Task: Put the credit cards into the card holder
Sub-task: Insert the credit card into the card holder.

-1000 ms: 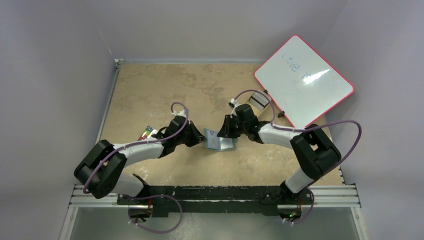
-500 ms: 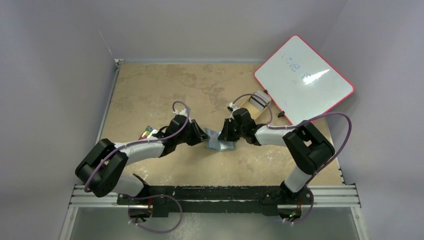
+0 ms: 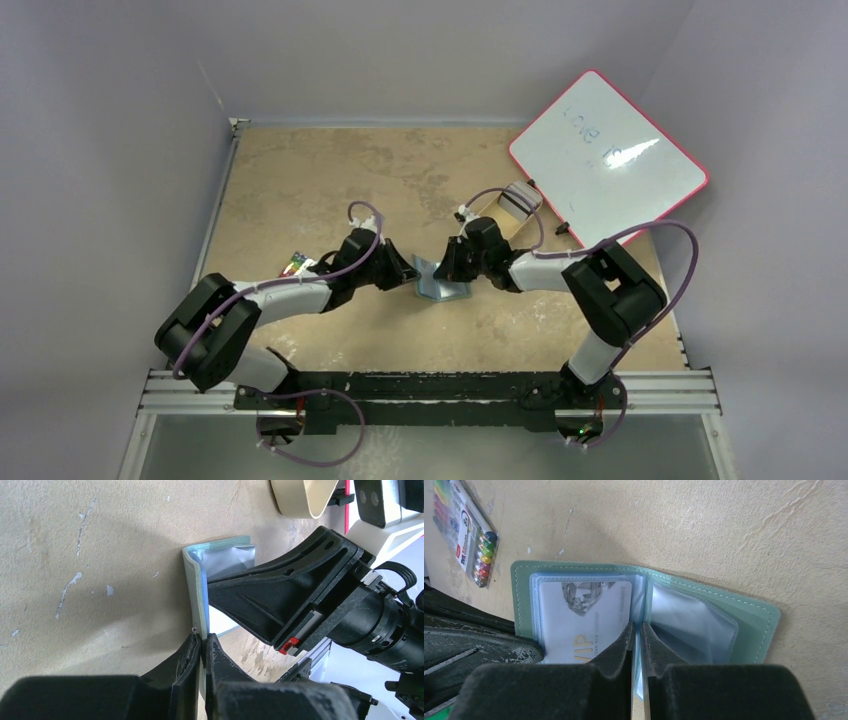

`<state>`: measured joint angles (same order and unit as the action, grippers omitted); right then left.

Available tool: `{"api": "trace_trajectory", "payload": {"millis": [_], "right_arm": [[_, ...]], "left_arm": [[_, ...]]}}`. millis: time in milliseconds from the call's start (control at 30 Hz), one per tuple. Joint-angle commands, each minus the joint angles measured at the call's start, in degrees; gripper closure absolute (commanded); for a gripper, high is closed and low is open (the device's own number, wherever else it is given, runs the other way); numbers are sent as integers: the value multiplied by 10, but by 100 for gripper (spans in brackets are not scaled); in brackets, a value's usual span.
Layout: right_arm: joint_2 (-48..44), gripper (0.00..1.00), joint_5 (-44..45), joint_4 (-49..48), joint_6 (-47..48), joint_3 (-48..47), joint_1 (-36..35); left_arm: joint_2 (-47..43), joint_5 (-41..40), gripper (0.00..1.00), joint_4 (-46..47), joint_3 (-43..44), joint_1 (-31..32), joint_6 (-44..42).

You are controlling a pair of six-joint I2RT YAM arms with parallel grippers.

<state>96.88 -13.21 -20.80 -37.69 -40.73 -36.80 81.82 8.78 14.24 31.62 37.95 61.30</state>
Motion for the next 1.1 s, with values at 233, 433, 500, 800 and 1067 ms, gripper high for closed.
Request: {"api": "trace_trajectory", "payload": {"millis": [233, 433, 500, 800, 1067], "right_arm": [[16, 89, -24, -29, -8, 15, -4], [12, 86, -25, -27, -8, 15, -4], [7, 84, -25, -23, -6, 13, -4], [-6, 76, -36, -24, -12, 15, -4], [-42, 68, -14, 1, -14, 22, -4]], "left_arm": [[0, 23, 99, 94, 9, 3, -2], [13, 25, 100, 98, 6, 2, -4], [17, 27, 100, 101, 5, 3, -4], [39, 36, 100, 111, 1, 3, -7], [60, 27, 100, 94, 3, 3, -17]]}}
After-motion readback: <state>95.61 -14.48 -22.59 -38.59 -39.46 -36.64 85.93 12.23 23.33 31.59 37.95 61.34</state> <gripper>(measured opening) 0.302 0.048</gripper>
